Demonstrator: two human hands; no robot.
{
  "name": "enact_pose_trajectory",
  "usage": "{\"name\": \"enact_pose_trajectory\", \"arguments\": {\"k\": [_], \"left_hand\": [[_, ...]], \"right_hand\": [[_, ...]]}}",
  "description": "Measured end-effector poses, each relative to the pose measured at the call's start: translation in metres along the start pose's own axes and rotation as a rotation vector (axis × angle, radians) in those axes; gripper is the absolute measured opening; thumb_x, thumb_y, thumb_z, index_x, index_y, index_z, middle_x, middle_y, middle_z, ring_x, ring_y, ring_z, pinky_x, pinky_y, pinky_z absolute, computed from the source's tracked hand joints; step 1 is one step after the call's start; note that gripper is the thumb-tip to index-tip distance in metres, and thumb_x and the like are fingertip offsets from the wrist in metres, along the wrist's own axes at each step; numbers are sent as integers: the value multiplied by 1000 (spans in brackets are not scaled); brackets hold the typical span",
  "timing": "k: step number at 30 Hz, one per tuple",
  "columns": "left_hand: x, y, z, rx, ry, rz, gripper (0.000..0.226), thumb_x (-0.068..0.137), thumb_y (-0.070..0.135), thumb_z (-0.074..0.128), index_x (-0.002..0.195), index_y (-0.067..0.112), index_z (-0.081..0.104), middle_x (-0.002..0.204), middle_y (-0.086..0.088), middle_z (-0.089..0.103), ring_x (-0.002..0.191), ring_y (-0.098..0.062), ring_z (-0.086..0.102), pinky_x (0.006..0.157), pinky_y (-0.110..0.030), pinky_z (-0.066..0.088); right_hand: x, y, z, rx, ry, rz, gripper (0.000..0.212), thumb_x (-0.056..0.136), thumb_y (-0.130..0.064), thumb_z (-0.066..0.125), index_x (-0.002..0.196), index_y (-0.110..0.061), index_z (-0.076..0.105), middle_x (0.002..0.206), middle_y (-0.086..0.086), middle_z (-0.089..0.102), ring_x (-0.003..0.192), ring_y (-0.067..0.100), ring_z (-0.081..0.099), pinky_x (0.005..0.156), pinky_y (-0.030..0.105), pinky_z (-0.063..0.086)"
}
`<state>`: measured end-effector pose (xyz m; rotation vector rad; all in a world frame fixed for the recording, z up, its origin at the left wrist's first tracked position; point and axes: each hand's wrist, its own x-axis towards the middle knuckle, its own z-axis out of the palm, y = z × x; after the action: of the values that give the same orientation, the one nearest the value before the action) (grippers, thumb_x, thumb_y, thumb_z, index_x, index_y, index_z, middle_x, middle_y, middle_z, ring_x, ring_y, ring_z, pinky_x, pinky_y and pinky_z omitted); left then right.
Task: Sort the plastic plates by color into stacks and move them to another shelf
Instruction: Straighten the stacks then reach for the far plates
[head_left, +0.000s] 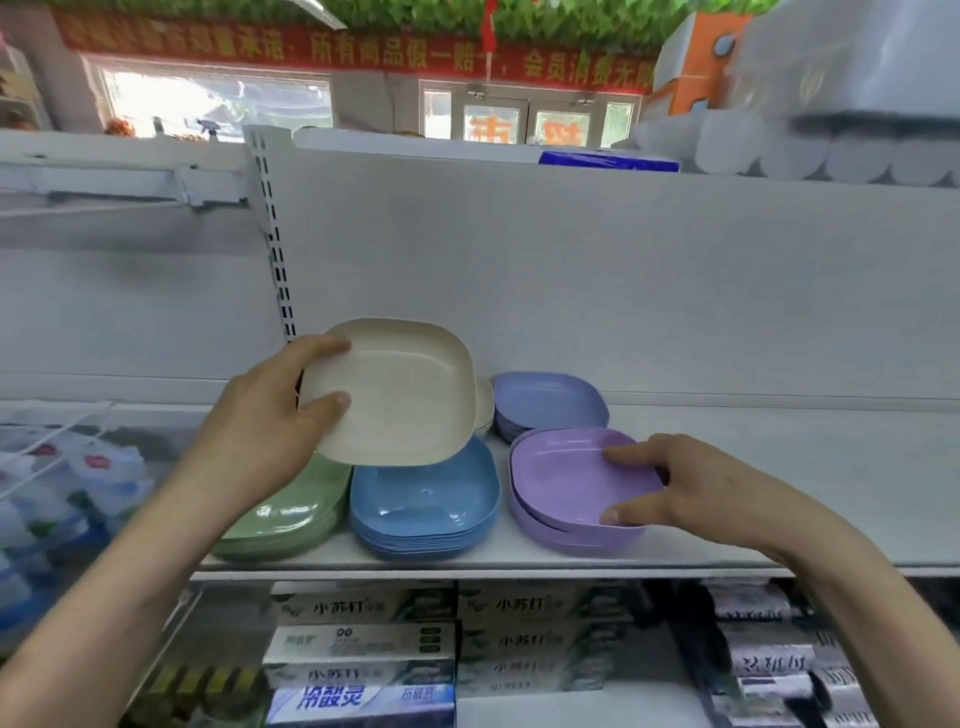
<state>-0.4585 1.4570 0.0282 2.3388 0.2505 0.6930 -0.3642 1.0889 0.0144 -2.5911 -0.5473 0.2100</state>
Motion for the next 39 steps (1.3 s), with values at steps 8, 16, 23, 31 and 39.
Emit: {"name": "enact_pose_trajectory", "arguments": {"k": [8,16,23,31,39], "left_hand": [[-6,-6,-9,40,26,-30,46,96,26,66,137,43,55,123,5,63,107,-23,57,86,-37,43],[2,-7,-11,76,-7,-49,50,93,25,67,139,40,55,132,5,63,114,-24,58,96,-40,48],[76,-2,17,58,-152,-62,66,83,23,79,145,26,54,143,-1,57,125,-24,56,109,-42,45],[119,-7,63,143,-367,2,89,73,35,91,150,18,50,154,-2,50,138,-21,46,111,-28,36],[128,-26,80,489,-511,65,84,66,69,82,139,31,62,145,2,59,133,-23,51,110,-35,41]], "right_hand": [[9,4,10,-133,-17,-3,83,71,-73,76,146,-47,51,100,-26,50,94,0,50,79,19,38],[0,5,7,29,95,-50,67,80,-64,72,142,-53,50,81,-15,45,72,-2,48,65,18,33],[-12,12,5,161,388,-29,50,87,-60,66,134,-45,61,72,-5,44,66,11,49,65,32,40],[-32,20,8,235,496,2,30,89,-50,68,118,-42,68,65,-5,40,59,16,45,62,34,39],[-25,16,19,234,501,20,30,90,-50,67,119,-44,68,66,-4,43,59,13,46,62,33,41]]}}
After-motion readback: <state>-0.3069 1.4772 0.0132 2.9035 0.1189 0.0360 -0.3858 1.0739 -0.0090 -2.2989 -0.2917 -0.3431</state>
